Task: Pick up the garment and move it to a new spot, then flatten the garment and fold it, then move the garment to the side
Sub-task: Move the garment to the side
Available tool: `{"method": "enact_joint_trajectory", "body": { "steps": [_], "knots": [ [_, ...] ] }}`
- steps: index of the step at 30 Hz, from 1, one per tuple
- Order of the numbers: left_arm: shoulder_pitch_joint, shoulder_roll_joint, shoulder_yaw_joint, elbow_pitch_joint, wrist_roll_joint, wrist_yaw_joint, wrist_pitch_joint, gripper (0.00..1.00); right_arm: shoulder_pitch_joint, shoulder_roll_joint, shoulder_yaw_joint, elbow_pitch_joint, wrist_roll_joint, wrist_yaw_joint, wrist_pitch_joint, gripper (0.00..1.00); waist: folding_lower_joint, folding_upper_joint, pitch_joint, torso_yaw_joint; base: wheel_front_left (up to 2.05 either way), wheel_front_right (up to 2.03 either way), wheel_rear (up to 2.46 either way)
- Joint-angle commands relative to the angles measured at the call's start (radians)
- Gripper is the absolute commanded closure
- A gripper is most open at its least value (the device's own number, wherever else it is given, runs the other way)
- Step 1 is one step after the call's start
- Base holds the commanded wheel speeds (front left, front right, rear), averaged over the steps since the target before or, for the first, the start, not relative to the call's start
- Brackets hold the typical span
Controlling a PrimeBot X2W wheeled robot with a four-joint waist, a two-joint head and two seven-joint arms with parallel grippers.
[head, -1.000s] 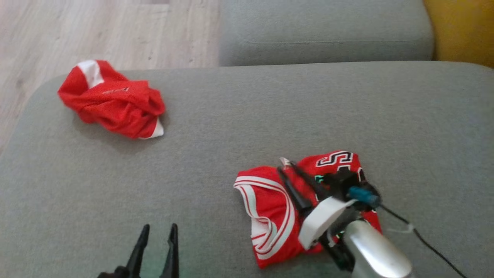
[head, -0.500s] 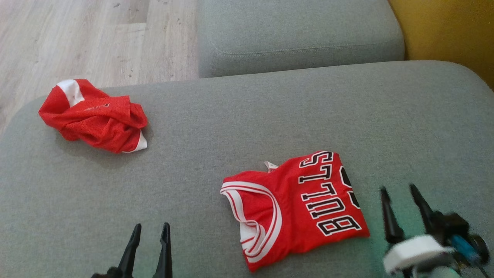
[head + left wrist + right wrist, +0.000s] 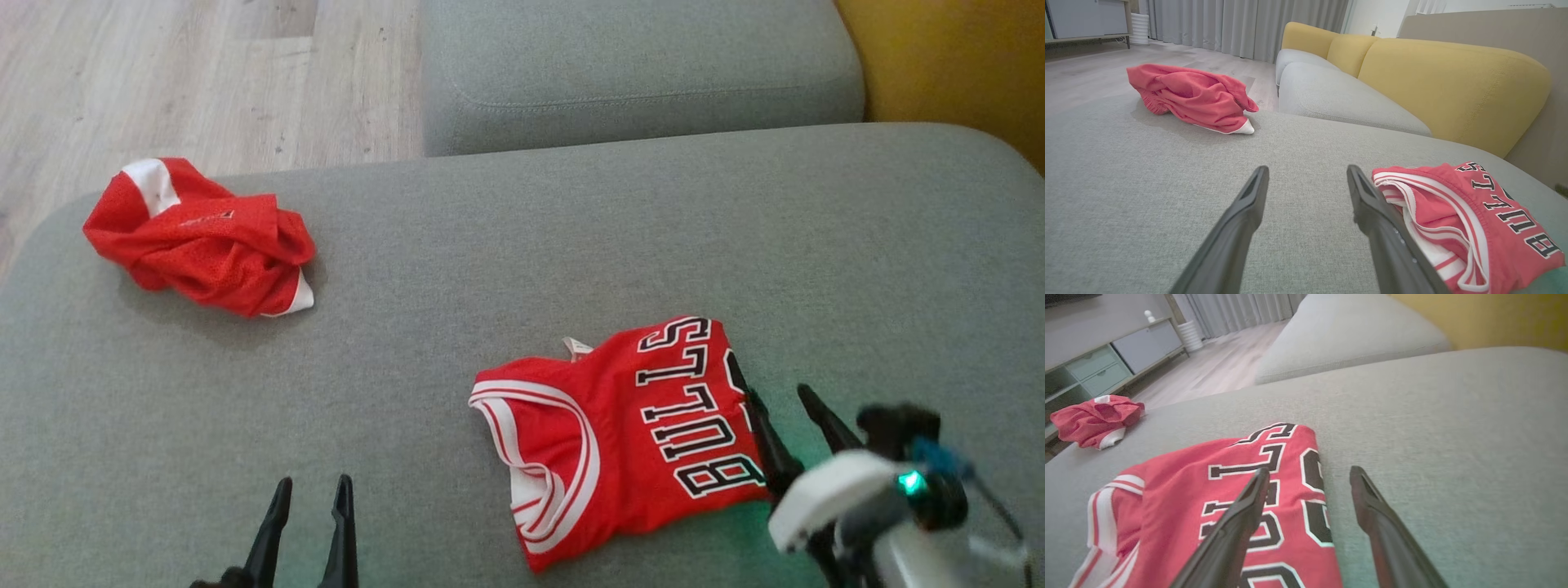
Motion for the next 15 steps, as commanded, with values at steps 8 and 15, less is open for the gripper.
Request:
{"method": "enact_joint_trajectory", "body": {
  "steps": [8,15],
  "knots": [
    [-0.05,-0.006,0.011,-0.021,0.005,-0.001,-0.01,0.0,-0.169,-0.051,0.05,0.016,0.157,-0.001,0.39,0.0,0.0,0.0,0.017,0.032,0.0,0.0,0.0],
    [-0.061,-0.006,0.0,-0.012,0.007,-0.003,-0.01,0.0,-0.256,-0.025,0.041,0.21,0.202,-0.001,0.493,0.0,0.0,0.0,0.023,0.067,0.0,0.0,0.0]
  ]
}}
